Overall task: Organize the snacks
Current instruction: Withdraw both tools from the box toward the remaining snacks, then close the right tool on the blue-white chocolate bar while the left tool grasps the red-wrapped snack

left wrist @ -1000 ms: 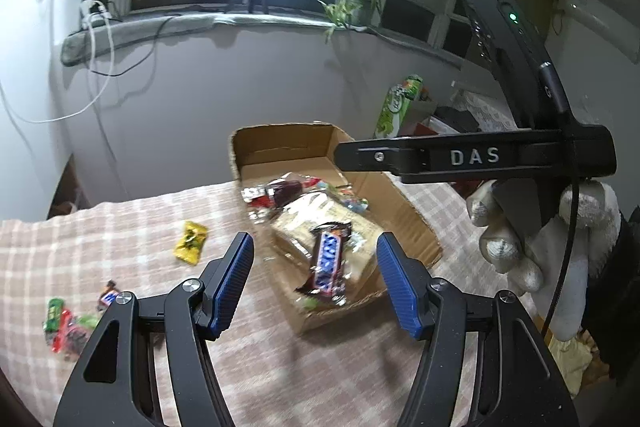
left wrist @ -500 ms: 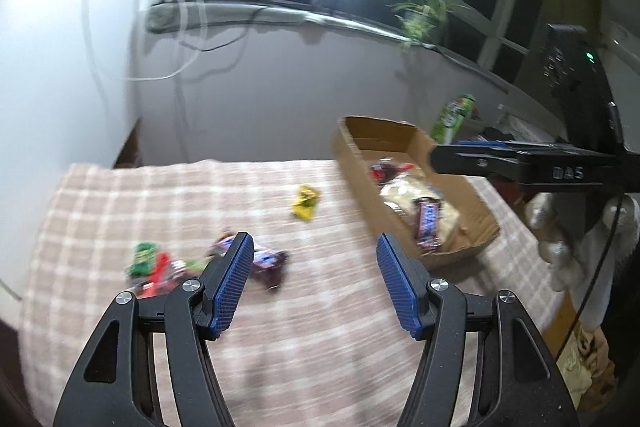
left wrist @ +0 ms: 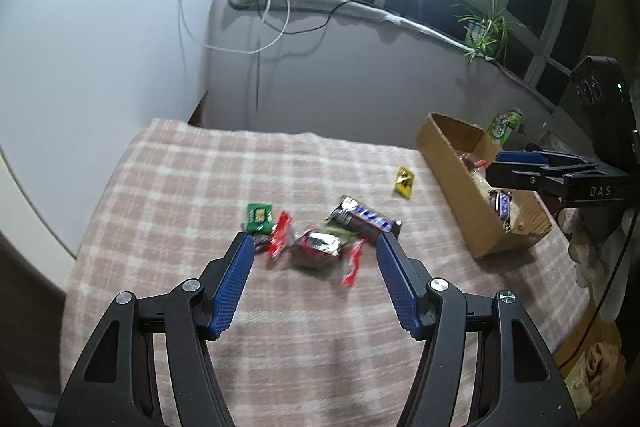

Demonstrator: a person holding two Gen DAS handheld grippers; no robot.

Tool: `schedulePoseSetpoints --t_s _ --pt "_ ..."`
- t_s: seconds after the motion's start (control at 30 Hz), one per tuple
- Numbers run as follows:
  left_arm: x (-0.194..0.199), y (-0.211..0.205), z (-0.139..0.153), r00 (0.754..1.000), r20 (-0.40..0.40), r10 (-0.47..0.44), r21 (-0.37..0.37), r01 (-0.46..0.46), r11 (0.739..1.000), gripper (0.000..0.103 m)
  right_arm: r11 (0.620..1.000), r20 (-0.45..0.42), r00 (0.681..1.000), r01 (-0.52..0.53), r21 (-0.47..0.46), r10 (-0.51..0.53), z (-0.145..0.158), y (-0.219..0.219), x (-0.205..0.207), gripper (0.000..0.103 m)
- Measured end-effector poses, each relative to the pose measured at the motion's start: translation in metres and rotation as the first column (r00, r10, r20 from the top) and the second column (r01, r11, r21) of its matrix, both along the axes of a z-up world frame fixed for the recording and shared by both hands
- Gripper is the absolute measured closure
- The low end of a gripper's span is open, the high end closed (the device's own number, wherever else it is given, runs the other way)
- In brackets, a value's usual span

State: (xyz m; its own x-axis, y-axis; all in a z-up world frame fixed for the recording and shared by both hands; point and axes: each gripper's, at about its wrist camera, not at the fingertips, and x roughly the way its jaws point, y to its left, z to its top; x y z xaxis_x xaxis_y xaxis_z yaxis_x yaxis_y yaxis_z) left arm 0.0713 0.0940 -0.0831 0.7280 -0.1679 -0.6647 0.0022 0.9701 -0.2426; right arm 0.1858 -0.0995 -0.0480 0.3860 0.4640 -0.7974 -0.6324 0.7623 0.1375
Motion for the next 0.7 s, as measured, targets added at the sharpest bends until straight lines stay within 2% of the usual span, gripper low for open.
schedulePoseSetpoints --t_s 0.17,0.37,0.43,0.47,0.7 --pt "-0.001 -0.006 -0.014 0.999 -0.032 -0.041 0.005 0.041 0.999 0.040 0.999 -0.036 0.999 -0.029 -0.028 0.028 -0.017 0.020 0.006 0.019" --pt "0.010 -0.011 -0.030 0.996 -0.066 -0.066 0.013 0.067 0.998 0.045 0.997 -0.066 0.997 -0.039 -0.061 0.035 -0.036 0.038 0.015 0.019" --pt "0.016 -0.012 -0.034 0.995 -0.076 -0.070 0.004 0.071 0.997 0.048 0.997 -0.088 0.996 -0.037 -0.061 0.032 -0.043 0.042 0.020 0.028" --pt "0.018 -0.013 -0.035 0.994 -0.079 -0.074 0.006 0.075 0.997 0.048 0.997 -0.108 0.994 -0.039 -0.062 0.032 -0.047 0.044 0.024 0.029" --pt "0.031 -0.023 -0.043 0.992 -0.091 -0.089 0.026 0.092 0.995 0.048 0.997 -0.191 0.981 -0.045 -0.057 0.033 -0.069 0.059 0.039 0.030"
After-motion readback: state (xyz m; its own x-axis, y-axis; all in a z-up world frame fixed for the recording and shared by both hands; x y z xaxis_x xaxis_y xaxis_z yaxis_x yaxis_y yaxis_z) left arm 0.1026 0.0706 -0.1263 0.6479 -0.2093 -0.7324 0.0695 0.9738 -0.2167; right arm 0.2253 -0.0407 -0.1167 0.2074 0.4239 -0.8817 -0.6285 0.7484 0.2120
